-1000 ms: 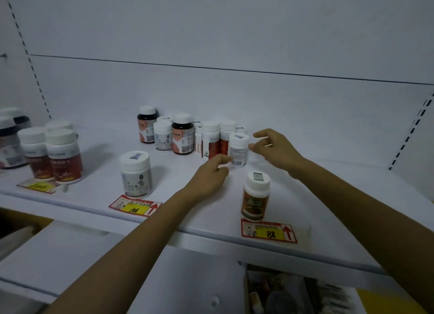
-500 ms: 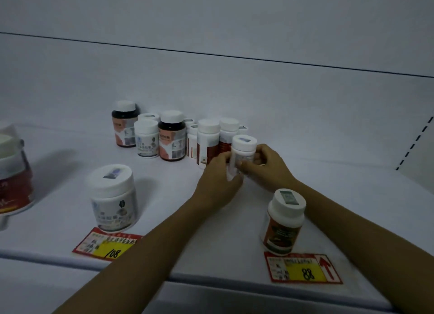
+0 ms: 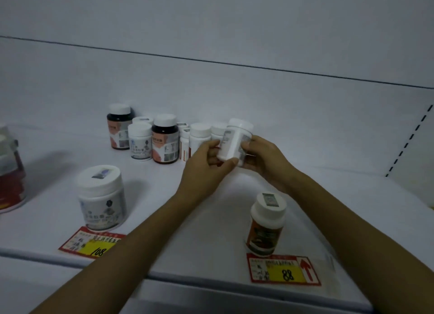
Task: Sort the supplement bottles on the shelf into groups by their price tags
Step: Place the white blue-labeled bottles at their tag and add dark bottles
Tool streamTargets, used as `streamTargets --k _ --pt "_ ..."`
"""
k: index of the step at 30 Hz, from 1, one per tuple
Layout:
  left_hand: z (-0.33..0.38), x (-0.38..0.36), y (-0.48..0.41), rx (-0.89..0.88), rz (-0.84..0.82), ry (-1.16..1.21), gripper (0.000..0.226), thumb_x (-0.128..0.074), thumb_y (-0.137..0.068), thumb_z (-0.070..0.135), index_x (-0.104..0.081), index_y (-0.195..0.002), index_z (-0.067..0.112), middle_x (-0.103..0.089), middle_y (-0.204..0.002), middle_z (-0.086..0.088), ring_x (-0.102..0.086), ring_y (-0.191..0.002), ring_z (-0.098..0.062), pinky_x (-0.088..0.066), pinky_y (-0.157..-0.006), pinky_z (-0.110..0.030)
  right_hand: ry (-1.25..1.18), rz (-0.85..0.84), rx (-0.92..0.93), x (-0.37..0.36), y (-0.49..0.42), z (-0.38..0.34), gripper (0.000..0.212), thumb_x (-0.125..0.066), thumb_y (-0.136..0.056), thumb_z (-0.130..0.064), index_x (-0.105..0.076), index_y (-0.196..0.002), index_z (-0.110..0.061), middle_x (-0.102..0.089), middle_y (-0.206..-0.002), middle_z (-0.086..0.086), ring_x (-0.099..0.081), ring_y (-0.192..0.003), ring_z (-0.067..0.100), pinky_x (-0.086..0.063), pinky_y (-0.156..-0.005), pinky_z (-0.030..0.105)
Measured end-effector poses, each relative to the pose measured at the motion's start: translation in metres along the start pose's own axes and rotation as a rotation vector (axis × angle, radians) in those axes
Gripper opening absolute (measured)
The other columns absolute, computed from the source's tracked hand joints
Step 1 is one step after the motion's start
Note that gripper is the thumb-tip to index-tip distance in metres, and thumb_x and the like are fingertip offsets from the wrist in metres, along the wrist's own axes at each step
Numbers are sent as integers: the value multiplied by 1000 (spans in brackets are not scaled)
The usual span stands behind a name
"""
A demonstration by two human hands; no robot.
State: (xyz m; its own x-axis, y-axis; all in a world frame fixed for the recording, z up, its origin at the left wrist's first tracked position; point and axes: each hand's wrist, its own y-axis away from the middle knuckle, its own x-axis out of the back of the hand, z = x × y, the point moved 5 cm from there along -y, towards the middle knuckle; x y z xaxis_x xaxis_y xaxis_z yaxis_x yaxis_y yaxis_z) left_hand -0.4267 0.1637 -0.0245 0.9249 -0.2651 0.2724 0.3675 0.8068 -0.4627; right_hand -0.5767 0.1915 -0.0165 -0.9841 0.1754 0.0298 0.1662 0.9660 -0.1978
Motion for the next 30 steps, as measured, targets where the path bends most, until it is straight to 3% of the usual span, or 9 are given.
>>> streamTargets --k 4,8,11,13,18,22,24,27,30 --pt "51 10 -14 -136 117 -15 57 -71 -77 30 -46 -127 20 -54 -122 4 -57 -96 -4 -50 -70 -10 -26 0 95 1 9 -54 30 -49 -95 -20 -56 -122 -9 -65 -119 11 -64 -107 26 -54 -91 39" --pt "101 6 -8 -333 235 -102 60 -75 -72 32 -47 -123 17 -48 -117 0 -52 -94 -3 -45 -75 -2 31 28 185 10 35 -93 36 -49 -94 -26 -54 -127 -12 -65 -120 7 -64 -108 22 -53 -92 38" --pt "129 -14 12 -435 243 -164 60 -69 -70 36 -48 -122 15 -47 -116 -2 -51 -101 -11 -49 -86 -19 -51 25 209 17 64 -105 38 -53 -91 -26 -54 -126 -12 -67 -115 7 -67 -103 20 -56 -85 32" --pt "142 -27 28 -424 216 -120 58 -66 -73 39 -47 -124 19 -47 -120 0 -51 -107 -11 -51 -88 -27 -180 2 204 26 85 -108 36 -54 -86 -22 -56 -121 -12 -68 -111 7 -69 -100 19 -57 -82 31" --pt "154 -49 61 -203 30 64 53 -62 -82 37 -45 -130 22 -53 -131 6 -54 -112 -6 -50 -94 -24 -318 -39 198 52 130 -106 40 -58 -83 -15 -53 -123 -14 -61 -125 13 -62 -112 29 -54 -91 37" --pt "162 -62 91 -265 70 -22 47 -68 -79 34 -53 -122 21 -62 -120 5 -59 -105 -6 -50 -90 -17 -376 -40 148 57 159 -93 42 -54 -79 -16 -53 -120 -14 -64 -119 10 -65 -107 25 -56 -86 34" --pt "161 -64 103 -288 148 -70 58 -73 -75 34 -48 -126 23 -60 -120 5 -57 -104 -6 -49 -87 -13 -384 -17 108 57 170 -80 41 -55 -79 -22 -55 -120 -16 -66 -118 8 -65 -108 24 -55 -90 38" --pt "158 -69 115 -356 220 -175 74 -72 -71 39 -38 -134 20 -57 -123 0 -53 -110 -9 -46 -91 -18 -312 34 16 54 183 -62 47 -57 -75 -34 -55 -119 -18 -66 -118 7 -65 -108 23 -53 -92 41" --pt "152 -82 127 -486 211 -358 67 -69 -73 37 -42 -131 16 -57 -123 -6 -50 -112 -12 -44 -95 -23 -356 33 -23 52 193 -51 46 -59 -73 -33 -56 -116 -17 -69 -112 9 -66 -105 25 -53 -91 42"
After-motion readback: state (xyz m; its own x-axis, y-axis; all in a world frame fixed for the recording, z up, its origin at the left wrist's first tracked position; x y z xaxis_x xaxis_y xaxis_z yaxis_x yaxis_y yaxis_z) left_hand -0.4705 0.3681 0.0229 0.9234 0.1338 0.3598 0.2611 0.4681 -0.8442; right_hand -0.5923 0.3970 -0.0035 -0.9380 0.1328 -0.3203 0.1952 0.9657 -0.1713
